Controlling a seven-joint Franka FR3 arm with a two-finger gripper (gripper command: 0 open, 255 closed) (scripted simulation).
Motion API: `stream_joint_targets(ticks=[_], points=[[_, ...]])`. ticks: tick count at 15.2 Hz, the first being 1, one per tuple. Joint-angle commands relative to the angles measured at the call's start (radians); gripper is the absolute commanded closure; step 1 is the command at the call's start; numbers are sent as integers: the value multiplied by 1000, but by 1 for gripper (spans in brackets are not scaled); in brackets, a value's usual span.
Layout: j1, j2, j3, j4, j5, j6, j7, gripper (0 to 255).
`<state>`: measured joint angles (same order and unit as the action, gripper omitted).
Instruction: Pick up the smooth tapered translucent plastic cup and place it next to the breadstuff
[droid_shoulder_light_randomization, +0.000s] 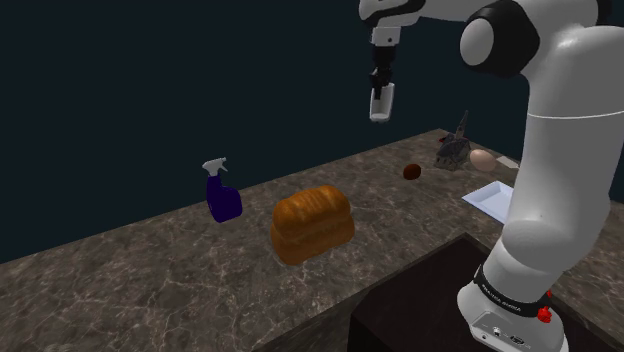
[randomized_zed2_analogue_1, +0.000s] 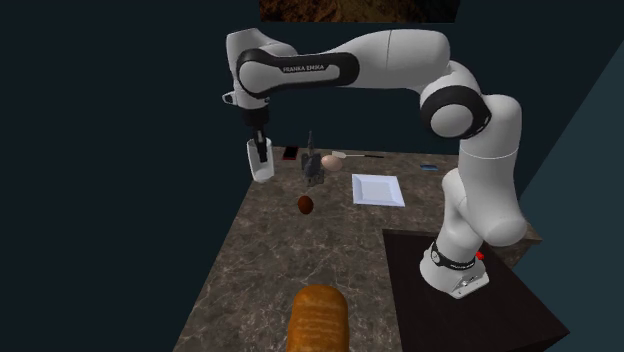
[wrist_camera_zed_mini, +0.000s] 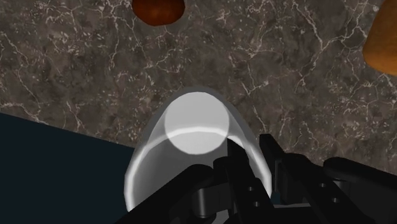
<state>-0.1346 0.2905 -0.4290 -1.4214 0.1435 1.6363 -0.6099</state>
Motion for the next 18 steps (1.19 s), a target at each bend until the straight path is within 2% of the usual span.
stream_joint_targets(ticks=[1, 9, 18], points=[[35, -22, 14, -29, -10, 12, 47, 255], [161, -84, 78, -105, -38, 41, 232, 255], [280, -73, 156, -86, -43, 45, 430, 255]])
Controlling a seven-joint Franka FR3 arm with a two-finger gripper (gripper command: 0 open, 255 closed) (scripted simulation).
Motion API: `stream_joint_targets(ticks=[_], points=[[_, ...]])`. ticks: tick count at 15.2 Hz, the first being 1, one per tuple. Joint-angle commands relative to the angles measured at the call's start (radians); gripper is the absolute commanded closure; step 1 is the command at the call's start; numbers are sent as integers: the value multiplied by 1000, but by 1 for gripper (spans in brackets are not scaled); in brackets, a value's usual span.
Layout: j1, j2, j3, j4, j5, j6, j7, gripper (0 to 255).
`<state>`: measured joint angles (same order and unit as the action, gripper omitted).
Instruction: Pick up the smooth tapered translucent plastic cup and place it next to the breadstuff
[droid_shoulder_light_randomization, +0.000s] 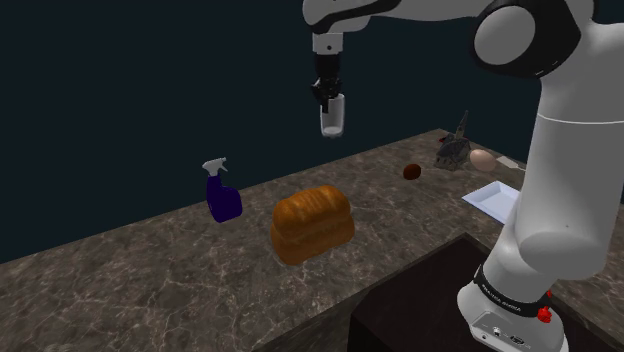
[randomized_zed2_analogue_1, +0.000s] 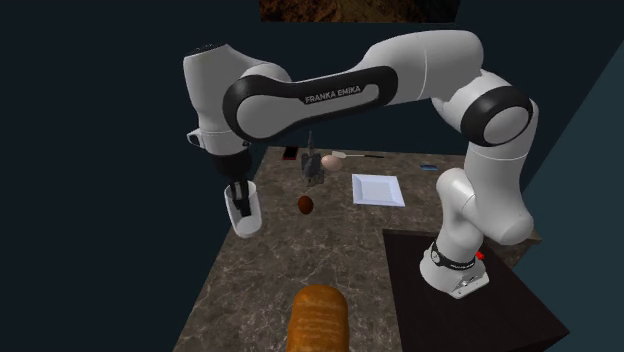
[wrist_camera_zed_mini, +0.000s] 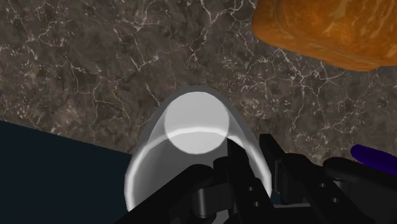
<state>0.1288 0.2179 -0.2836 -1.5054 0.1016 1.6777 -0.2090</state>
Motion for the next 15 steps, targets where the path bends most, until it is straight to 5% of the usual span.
stream_joint_targets(ticks=[1, 15], points=[[29, 6, 19, 7, -1, 3, 50, 255], [188, 211, 120, 308, 16, -78, 326, 255]])
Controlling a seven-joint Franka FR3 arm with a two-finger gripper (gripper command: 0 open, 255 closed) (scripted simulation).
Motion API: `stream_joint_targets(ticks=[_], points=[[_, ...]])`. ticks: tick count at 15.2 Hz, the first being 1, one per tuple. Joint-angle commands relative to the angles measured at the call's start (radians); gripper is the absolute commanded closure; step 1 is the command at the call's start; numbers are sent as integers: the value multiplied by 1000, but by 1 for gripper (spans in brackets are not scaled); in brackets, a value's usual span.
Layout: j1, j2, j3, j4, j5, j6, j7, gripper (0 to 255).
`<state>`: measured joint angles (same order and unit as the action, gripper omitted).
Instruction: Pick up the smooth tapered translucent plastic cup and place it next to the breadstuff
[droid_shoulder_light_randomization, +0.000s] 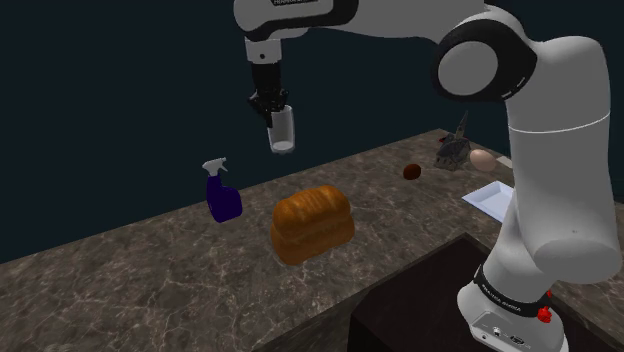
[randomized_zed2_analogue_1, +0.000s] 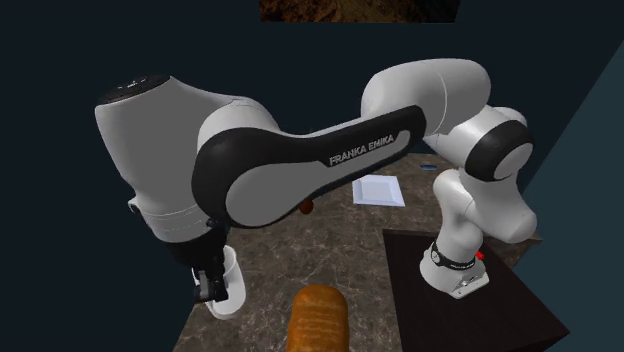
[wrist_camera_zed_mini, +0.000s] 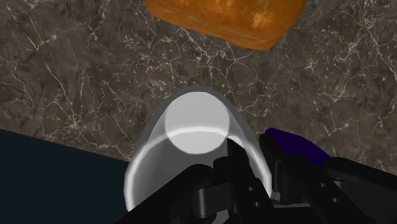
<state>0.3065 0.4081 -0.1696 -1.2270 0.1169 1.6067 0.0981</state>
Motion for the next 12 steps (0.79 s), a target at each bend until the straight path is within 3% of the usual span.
stream_joint_targets(ticks=[1, 6, 7, 8, 12], points=[[20, 47, 12, 69, 2, -19, 38, 255], [64, 220, 39, 347, 12, -119, 130, 255], [70, 273, 44, 438, 15, -155, 150, 255], [72, 365, 52, 598, 19, -221, 175, 255], [88, 286, 47, 403, 14, -107, 164, 255]])
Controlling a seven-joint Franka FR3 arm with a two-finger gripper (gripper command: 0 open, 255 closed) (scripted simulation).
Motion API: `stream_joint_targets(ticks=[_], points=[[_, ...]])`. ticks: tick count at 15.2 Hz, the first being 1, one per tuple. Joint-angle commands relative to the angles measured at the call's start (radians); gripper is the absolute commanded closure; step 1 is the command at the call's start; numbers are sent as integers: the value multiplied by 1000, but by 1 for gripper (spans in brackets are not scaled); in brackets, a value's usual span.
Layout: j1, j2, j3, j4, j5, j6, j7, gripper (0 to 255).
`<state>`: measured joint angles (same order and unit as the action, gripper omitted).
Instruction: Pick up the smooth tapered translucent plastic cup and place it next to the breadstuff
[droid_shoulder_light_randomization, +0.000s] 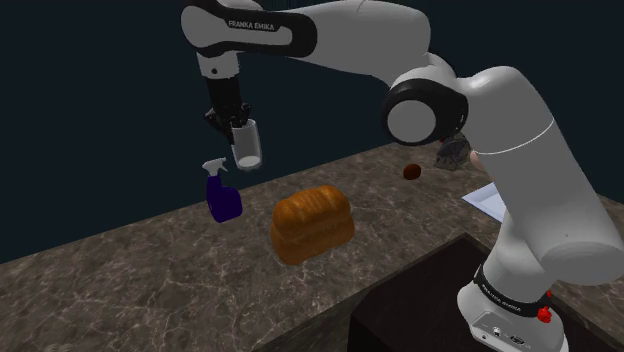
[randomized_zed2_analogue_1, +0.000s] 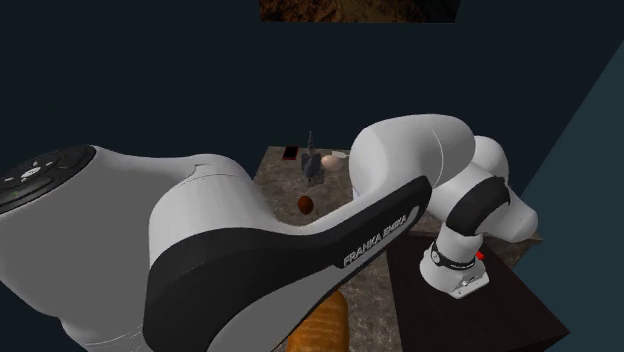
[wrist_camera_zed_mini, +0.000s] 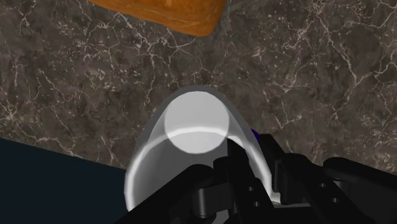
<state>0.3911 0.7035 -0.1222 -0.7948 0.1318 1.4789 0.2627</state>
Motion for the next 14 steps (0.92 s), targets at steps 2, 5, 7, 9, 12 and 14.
stream_joint_targets(ticks=[2, 5, 7, 9, 12, 14], points=[[8, -30, -2, -92, -2, 63, -3, 255], [14, -52, -3, -169, -4, 118, -7, 255], [17, -61, -3, -212, -4, 152, -10, 255], [19, -69, -4, -251, -4, 183, -12, 255], [22, -75, -4, -303, -4, 228, -15, 255], [24, -78, -4, -334, -4, 256, -17, 255]])
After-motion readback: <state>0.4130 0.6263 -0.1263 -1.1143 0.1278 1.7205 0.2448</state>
